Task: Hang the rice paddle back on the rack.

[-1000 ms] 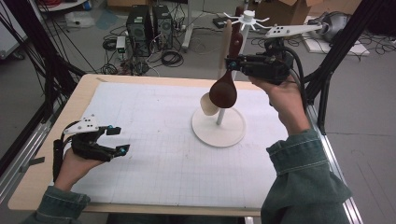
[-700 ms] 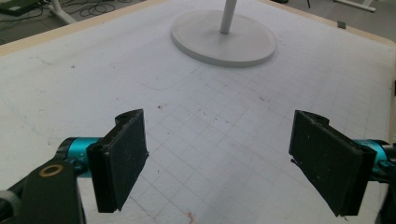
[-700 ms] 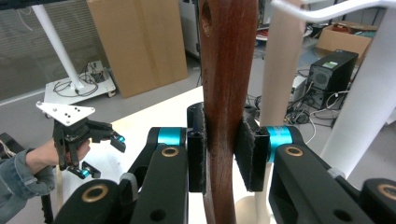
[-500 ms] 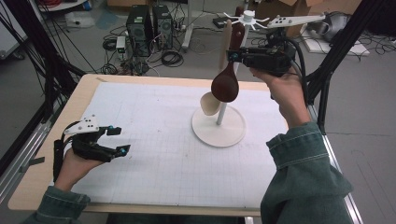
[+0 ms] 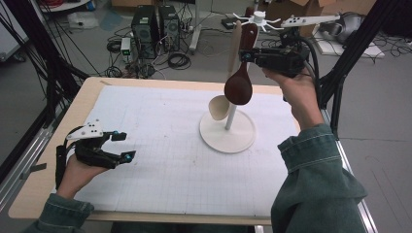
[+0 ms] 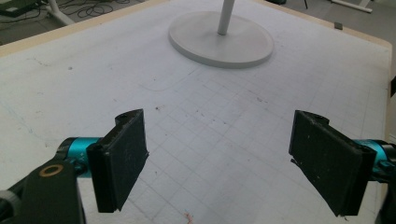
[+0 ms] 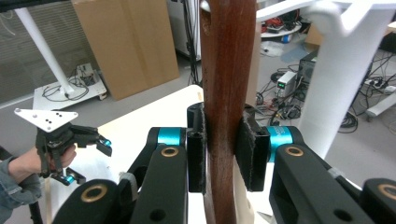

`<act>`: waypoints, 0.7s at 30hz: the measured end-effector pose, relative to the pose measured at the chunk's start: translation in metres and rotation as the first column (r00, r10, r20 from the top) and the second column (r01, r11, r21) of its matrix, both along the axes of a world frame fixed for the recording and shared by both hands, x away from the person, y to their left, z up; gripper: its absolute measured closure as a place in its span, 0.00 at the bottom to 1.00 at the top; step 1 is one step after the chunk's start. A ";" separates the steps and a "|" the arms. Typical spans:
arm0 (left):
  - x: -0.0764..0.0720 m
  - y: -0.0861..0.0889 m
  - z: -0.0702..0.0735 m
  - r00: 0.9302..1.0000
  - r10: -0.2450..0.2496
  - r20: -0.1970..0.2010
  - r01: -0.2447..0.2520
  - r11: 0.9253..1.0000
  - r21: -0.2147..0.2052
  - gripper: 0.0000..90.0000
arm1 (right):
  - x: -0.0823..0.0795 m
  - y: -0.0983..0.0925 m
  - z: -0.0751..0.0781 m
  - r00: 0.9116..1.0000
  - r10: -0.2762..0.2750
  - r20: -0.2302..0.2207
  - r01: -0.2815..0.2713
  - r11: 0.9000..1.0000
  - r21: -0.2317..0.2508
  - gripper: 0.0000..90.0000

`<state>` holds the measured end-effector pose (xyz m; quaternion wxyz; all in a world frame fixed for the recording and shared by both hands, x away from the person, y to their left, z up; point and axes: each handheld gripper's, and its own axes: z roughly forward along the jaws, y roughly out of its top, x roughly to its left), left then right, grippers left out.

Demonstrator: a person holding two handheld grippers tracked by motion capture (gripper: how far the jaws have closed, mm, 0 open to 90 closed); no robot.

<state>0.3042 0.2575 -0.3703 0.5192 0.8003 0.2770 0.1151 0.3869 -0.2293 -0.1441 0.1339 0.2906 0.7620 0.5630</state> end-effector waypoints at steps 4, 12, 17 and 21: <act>0.000 0.000 0.000 1.000 0.000 -0.002 0.000 1.000 0.001 0.22 | 0.002 -0.001 -0.001 1.000 -0.009 -0.002 0.009 1.000 -0.001 0.84; 0.000 0.001 0.000 1.000 -0.002 -0.003 0.002 1.000 -0.002 0.22 | 0.002 -0.002 -0.006 1.000 -0.020 0.007 0.020 1.000 0.018 0.83; 0.001 0.001 -0.001 1.000 0.000 -0.005 0.000 1.000 0.000 0.22 | -0.001 -0.003 -0.007 0.999 -0.034 0.029 0.034 0.999 0.014 0.77; 0.001 0.001 -0.001 1.000 -0.002 -0.004 0.002 1.000 0.004 0.22 | -0.004 -0.004 -0.008 0.998 -0.045 0.044 0.044 0.999 0.011 0.72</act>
